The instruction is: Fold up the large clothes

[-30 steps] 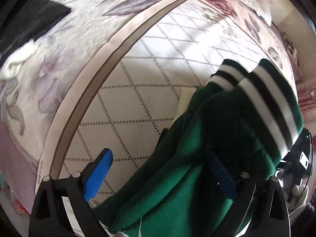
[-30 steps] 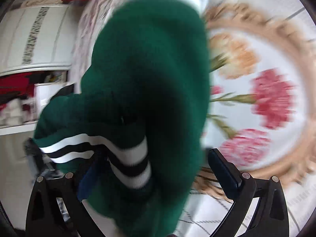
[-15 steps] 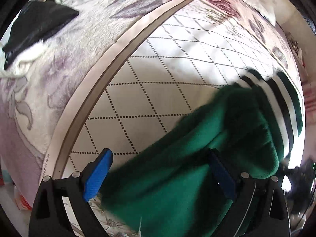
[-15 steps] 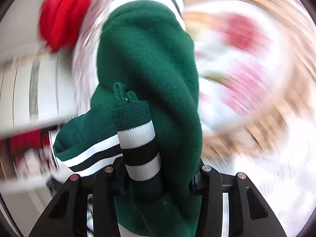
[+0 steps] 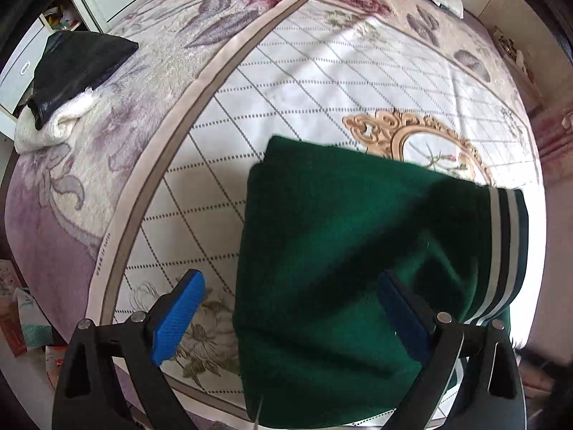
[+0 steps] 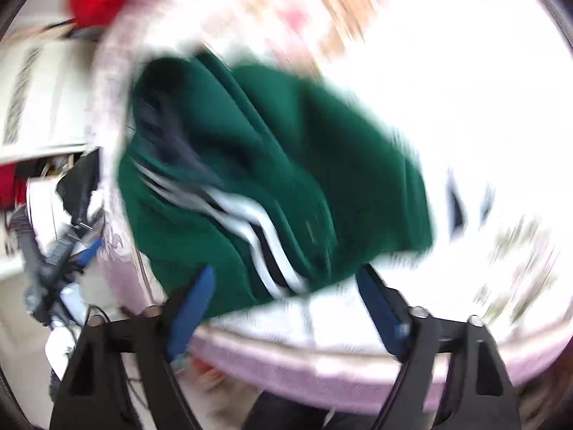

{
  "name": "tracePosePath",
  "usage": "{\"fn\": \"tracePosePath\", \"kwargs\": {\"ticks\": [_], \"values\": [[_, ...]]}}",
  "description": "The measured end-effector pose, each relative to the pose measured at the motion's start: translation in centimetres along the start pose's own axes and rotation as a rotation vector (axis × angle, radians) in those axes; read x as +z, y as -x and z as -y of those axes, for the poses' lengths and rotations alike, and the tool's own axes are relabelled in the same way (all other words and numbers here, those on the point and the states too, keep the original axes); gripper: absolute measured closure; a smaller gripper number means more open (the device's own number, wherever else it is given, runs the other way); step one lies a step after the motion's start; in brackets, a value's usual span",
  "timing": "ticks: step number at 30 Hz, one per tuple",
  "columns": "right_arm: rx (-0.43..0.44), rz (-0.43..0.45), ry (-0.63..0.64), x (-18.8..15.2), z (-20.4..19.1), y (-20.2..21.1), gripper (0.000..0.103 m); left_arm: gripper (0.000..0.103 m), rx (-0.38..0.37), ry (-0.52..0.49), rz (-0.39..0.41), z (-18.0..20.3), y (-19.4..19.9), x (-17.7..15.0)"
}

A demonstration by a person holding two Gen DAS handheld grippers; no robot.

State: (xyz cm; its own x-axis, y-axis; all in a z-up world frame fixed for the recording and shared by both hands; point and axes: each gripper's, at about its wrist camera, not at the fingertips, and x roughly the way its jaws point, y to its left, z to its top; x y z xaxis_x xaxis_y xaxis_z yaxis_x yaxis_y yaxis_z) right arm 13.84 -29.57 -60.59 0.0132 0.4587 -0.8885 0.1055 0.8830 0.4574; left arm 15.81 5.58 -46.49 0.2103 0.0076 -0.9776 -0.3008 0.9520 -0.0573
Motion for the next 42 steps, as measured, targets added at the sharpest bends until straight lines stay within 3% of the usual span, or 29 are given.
{"fn": "tracePosePath", "kwargs": {"ticks": [2,5,9,12,15,17,21,23,24,26,27,29,31,35,37,39,42], "values": [[0.009,0.001,0.150,3.4,-2.0,0.3,0.000,0.004,0.026,0.009,-0.034,0.4,-1.8,-0.4],[0.016,0.021,0.314,8.4,-4.2,-1.4,0.000,0.004,0.069,0.018,-0.091,0.8,-5.4,-0.8],[-0.046,-0.102,0.417,11.7,-7.1,-6.1,0.000,0.000,0.048,0.055,-0.113,0.4,-8.0,-1.1],[-0.007,-0.210,0.417,11.9,-8.6,-10.0,0.000,0.000,0.038,0.049,-0.105,0.3,-8.0,-1.1],[0.202,-0.307,0.310,11.9,-8.0,-12.3,0.000,0.000,0.035,0.053,-0.099,0.3,-7.9,-1.3],[0.260,-0.300,0.314,11.6,-8.1,-11.9,0.000,0.000,0.026,0.069,-0.103,0.1,-8.0,-1.3],[0.176,-0.324,0.357,10.4,-8.2,-13.2,0.000,0.000,0.005,0.095,-0.100,-0.3,-8.1,-1.6],[0.159,-0.360,0.327,10.0,-7.4,-15.3,0.000,0.000,0.003,0.095,-0.094,-0.4,-8.0,-1.7],[0.160,-0.334,0.306,10.0,-7.1,-15.9,0.000,0.000,0.002,0.096,-0.093,-0.3,-8.0,-1.9],[0.114,-0.283,0.265,9.8,-6.9,-16.7,0.018,0.000,0.006,0.097,-0.092,-0.3,-7.7,-2.1],[0.087,-0.270,0.261,9.7,-7.0,-16.3,0.048,0.000,0.000,0.099,-0.092,-0.3,-7.5,-2.3],[0.133,-0.264,0.205,9.3,-7.3,-14.7,0.081,0.000,0.009,0.111,-0.087,-0.7,-6.6,-2.8],[0.194,-0.283,0.132,8.5,-8.3,-12.0,0.082,0.000,0.024,0.129,-0.081,-1.7,-5.2,-3.5],[0.436,-0.340,-0.036,6.8,-10.8,-5.7,0.084,0.000,0.013,0.198,-0.018,-4.6,-0.2,-6.0],[0.493,-0.366,-0.101,6.9,-10.7,-3.6,0.084,0.000,0.020,0.225,-0.011,-6.1,1.9,-7.2],[0.402,-0.341,-0.098,8.3,-9.1,-2.8,0.084,0.000,0.034,0.241,-0.024,-7.3,3.1,-8.2],[0.160,-0.292,-0.022,11.3,-5.8,-5.1,0.085,0.000,0.070,0.270,-0.028,-8.9,3.6,-9.0]]}}
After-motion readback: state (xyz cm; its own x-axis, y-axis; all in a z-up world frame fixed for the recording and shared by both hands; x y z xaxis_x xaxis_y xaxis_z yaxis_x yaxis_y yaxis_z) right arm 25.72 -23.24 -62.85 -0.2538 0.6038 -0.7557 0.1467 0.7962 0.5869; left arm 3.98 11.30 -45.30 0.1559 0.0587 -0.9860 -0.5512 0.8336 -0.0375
